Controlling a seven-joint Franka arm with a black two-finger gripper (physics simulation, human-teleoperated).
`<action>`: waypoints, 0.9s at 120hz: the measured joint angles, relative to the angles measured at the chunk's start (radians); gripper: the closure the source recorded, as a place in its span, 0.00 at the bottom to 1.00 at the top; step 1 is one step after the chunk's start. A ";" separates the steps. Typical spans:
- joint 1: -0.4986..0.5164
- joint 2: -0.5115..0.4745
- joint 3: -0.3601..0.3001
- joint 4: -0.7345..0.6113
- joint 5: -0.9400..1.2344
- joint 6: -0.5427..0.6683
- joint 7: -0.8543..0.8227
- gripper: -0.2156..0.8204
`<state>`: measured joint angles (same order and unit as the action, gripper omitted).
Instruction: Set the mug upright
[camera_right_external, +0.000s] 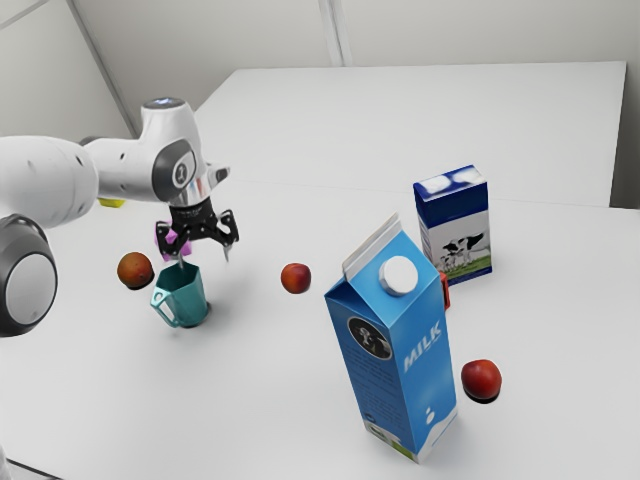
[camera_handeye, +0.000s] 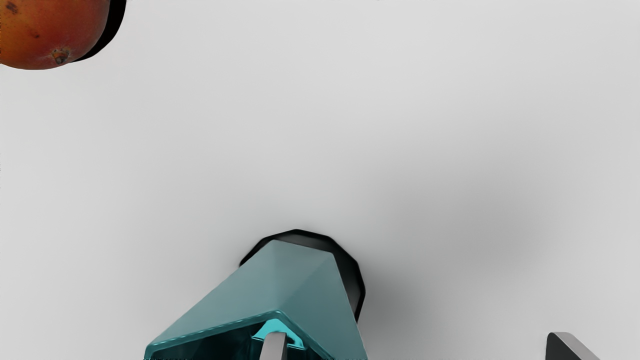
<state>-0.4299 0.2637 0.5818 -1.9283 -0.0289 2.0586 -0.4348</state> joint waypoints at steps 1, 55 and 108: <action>0.000 0.000 0.000 0.001 0.000 0.000 0.000 0.25; 0.001 -0.034 -0.001 0.075 0.013 -0.052 0.015 0.21; 0.141 -0.224 -0.193 0.180 0.151 -0.193 0.209 0.21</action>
<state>-0.2884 0.0399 0.3885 -1.7487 0.1218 1.8653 -0.2263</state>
